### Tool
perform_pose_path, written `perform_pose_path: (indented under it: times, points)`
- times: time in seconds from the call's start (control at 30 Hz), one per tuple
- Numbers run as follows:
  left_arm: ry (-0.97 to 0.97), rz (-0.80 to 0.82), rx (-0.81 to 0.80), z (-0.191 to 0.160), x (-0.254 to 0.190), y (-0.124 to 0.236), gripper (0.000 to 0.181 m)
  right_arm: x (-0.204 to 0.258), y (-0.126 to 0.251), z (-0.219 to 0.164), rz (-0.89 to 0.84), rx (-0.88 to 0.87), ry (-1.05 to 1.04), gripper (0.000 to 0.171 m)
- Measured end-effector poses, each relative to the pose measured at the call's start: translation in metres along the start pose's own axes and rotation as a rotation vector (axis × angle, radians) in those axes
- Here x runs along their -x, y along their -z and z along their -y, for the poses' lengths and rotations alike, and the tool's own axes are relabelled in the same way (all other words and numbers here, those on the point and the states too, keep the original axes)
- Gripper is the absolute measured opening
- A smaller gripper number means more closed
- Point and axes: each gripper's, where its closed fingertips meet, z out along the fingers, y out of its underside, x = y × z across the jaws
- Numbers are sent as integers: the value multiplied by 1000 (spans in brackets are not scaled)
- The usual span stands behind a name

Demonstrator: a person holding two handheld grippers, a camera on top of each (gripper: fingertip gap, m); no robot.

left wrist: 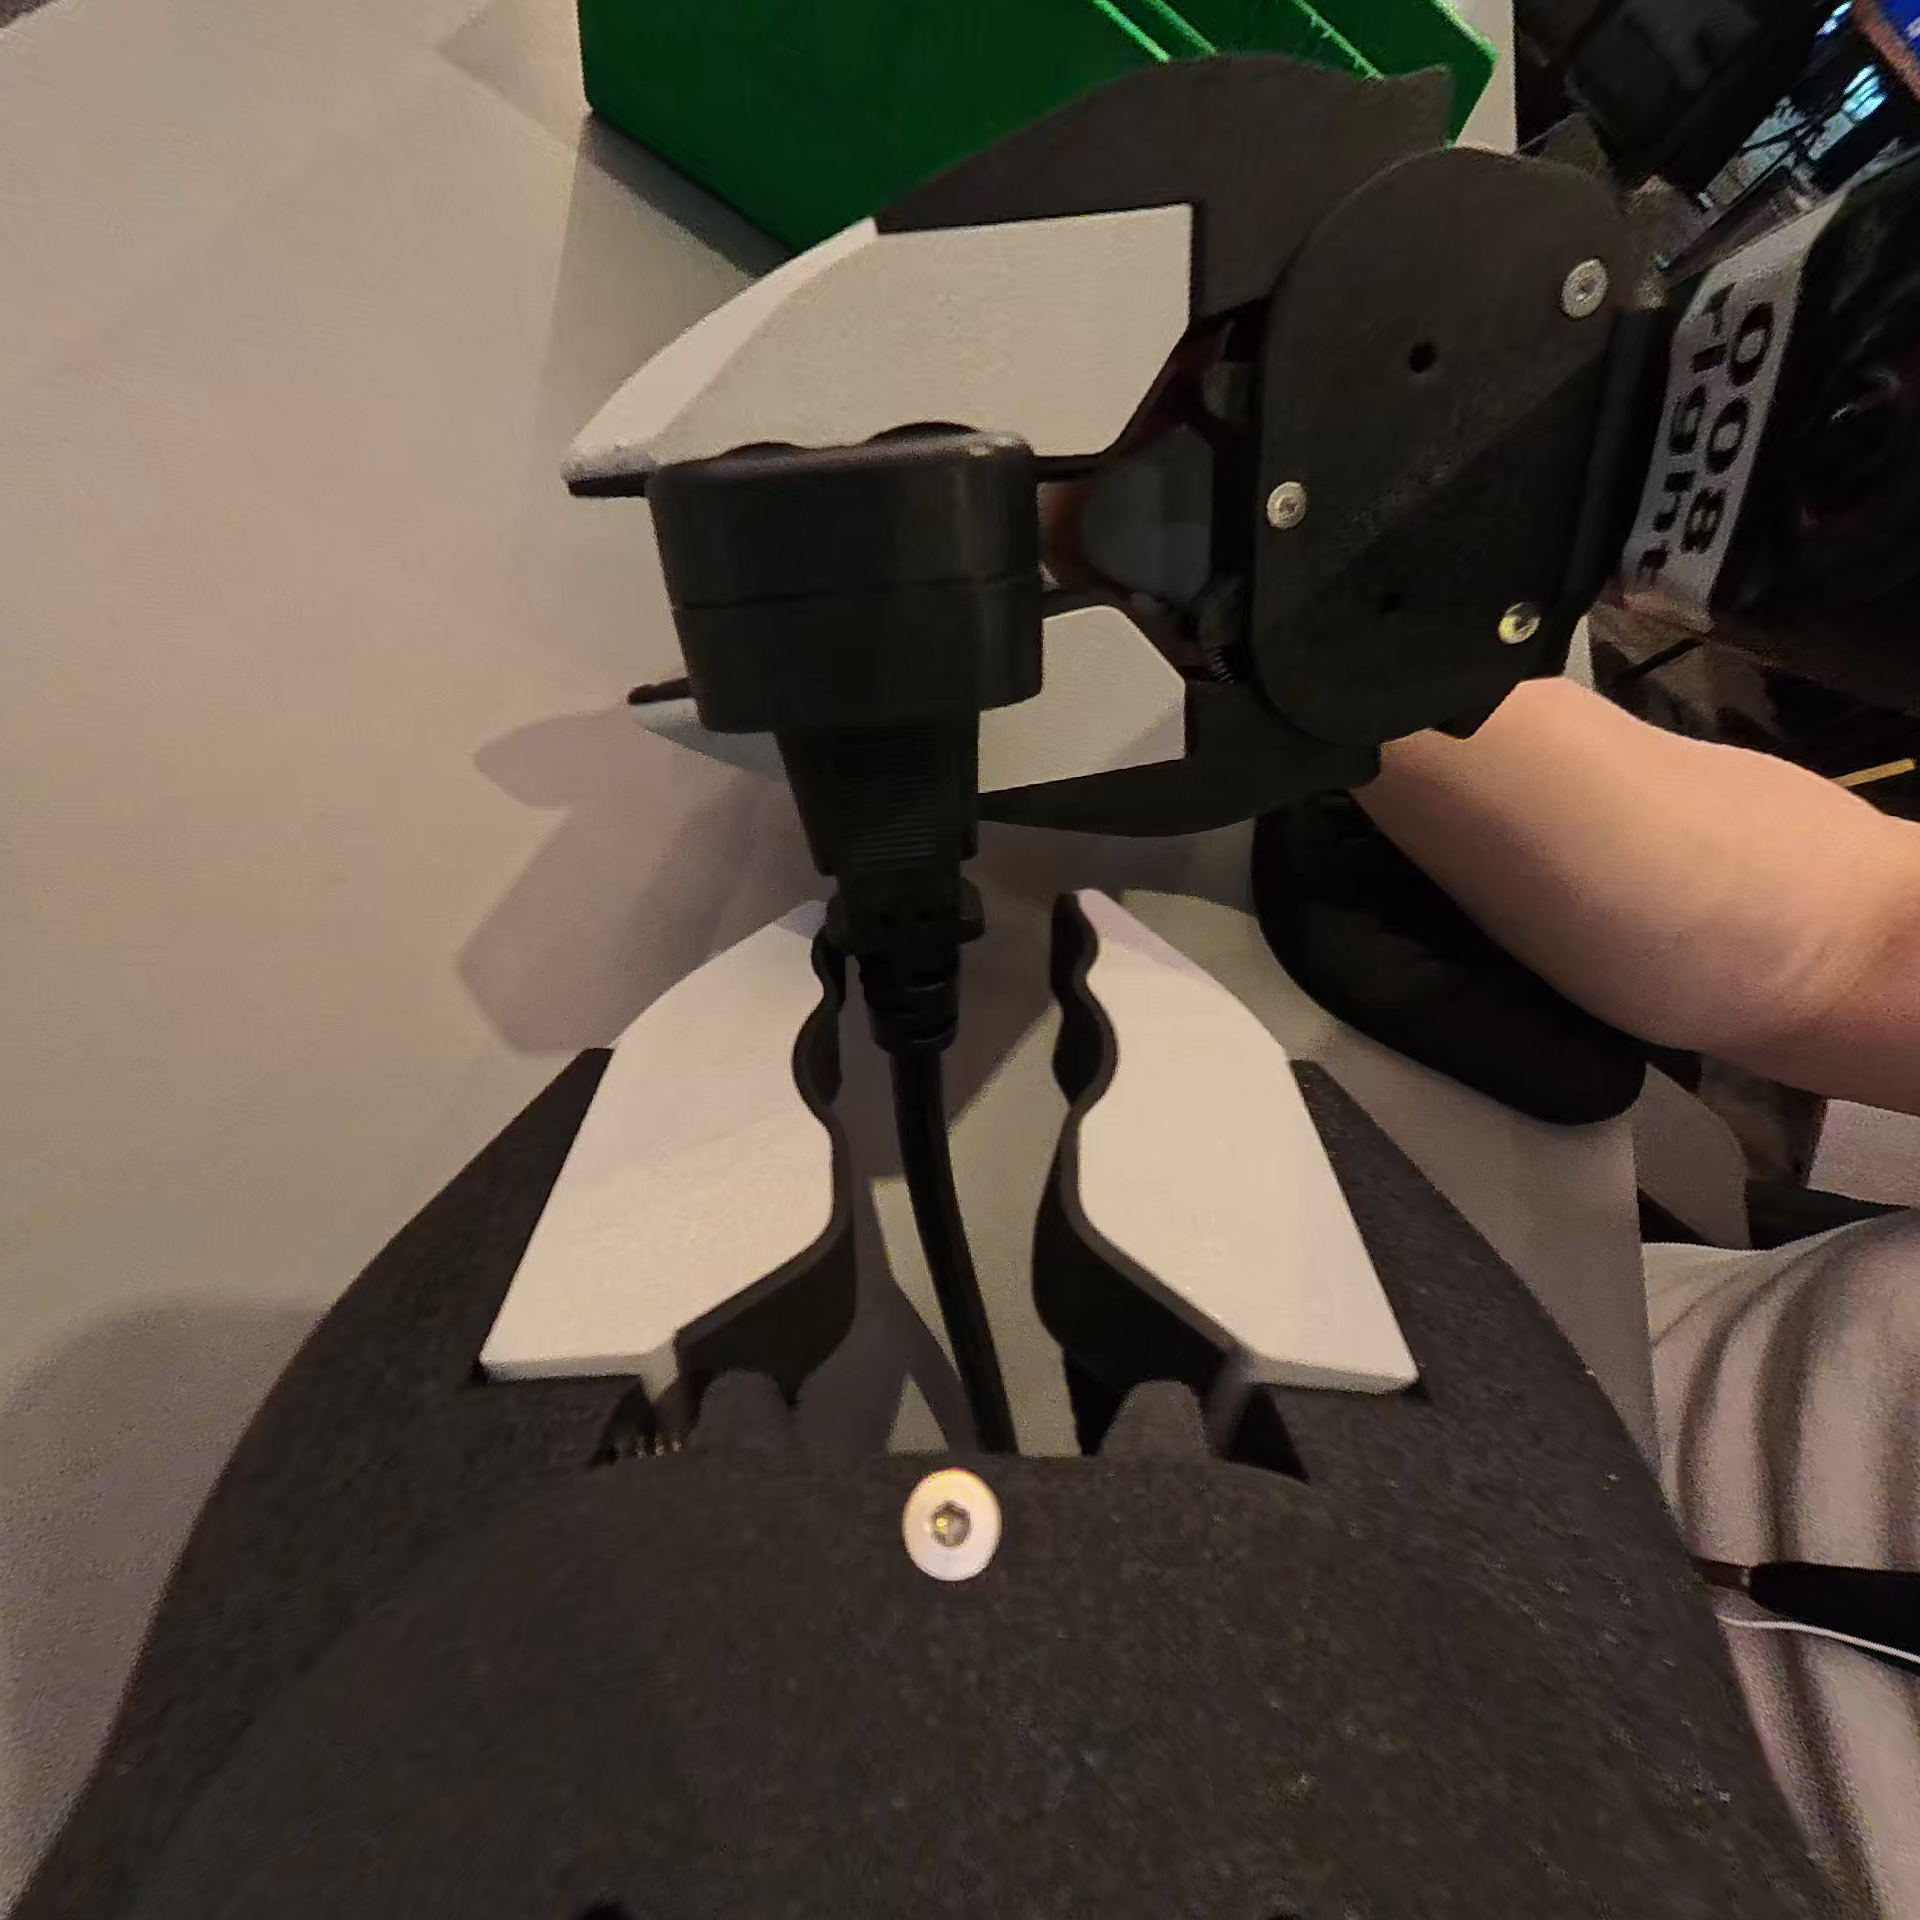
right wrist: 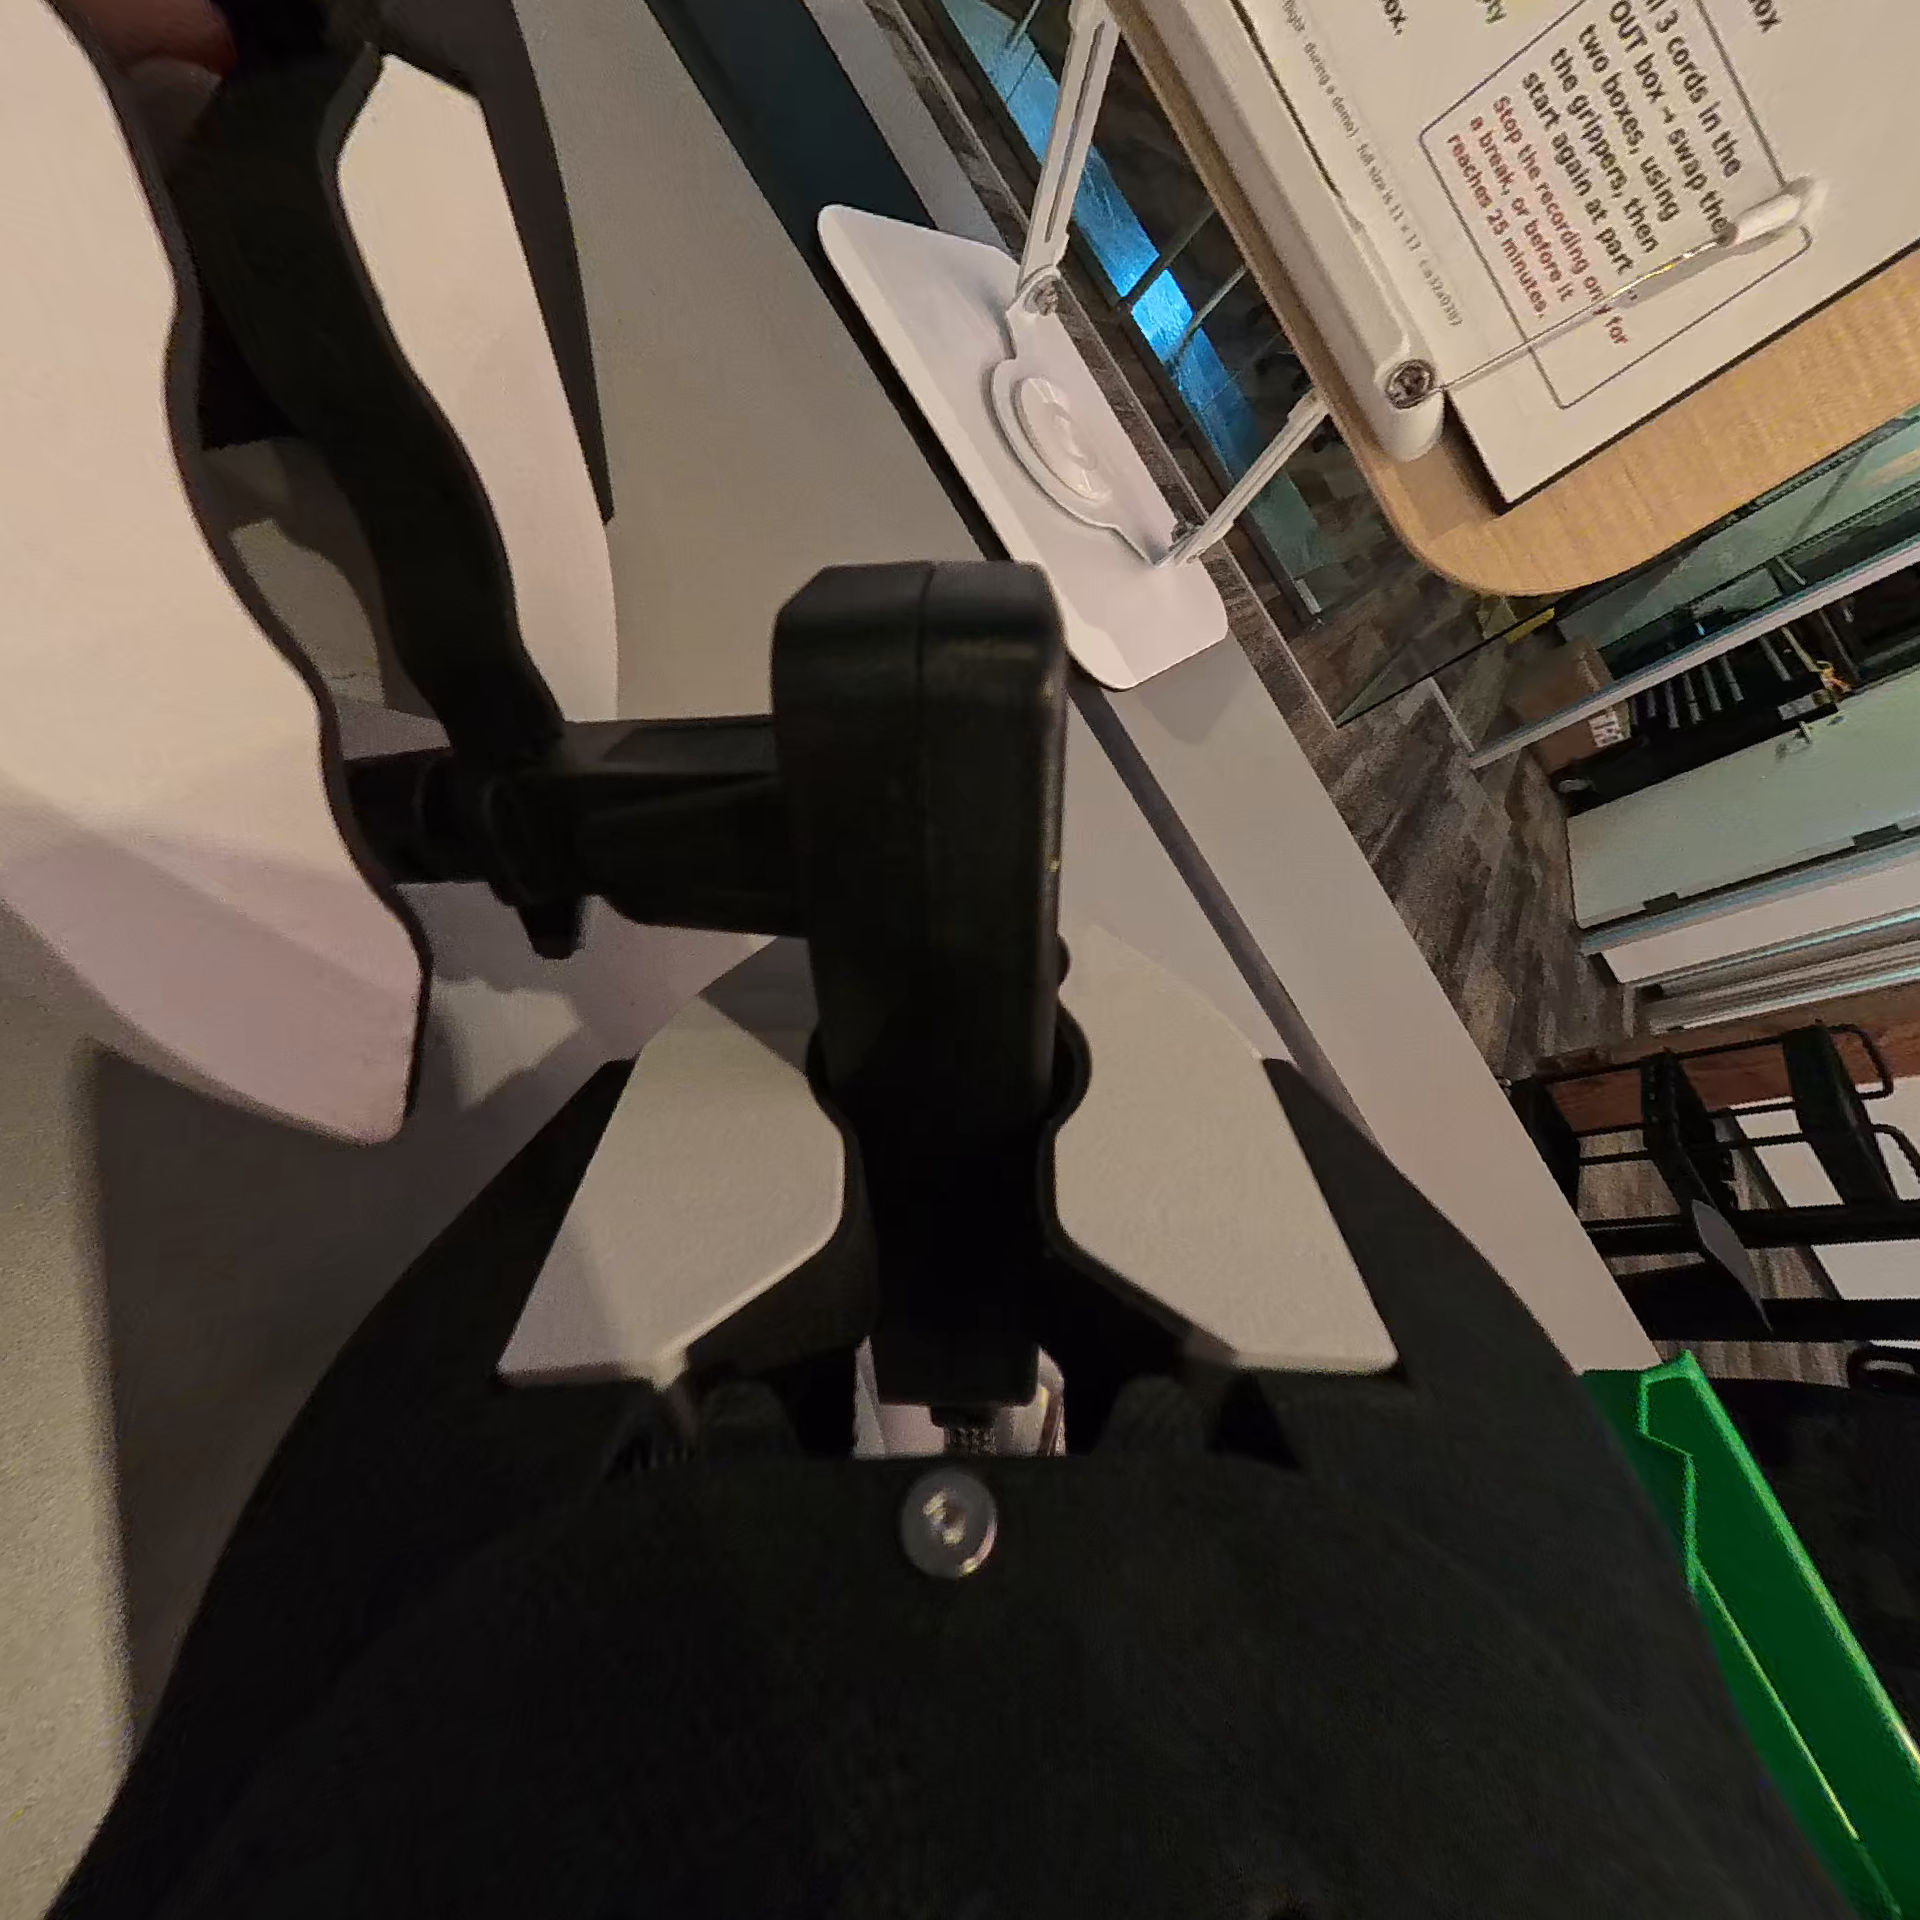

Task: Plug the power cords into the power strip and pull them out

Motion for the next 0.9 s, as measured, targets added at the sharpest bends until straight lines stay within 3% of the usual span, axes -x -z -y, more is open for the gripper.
perform_pose_path:
  times: [0.03, 0.43, 0.63, 0.77, 0.9]
  points:
    - [8, -14, 1, 0, -2, 0, 41, -1, 0, 0, -4, 3, 3, 31]
    - [31, -12, 52, -1, -6, 12, 48, 2, -1, 0, 17, -13, -39, 31]
    - [31, 124, -41, 14, 12, 35, 49, 7, -3, -2, 38, -3, -54, 31]
    - [30, 134, -25, 9, 18, 22, 52, 7, 0, 7, 30, -39, -54, 30]
    - [61, -10, -97, 14, 5, 11, 25, 8, 0, 8, 28, -41, -48, 31]
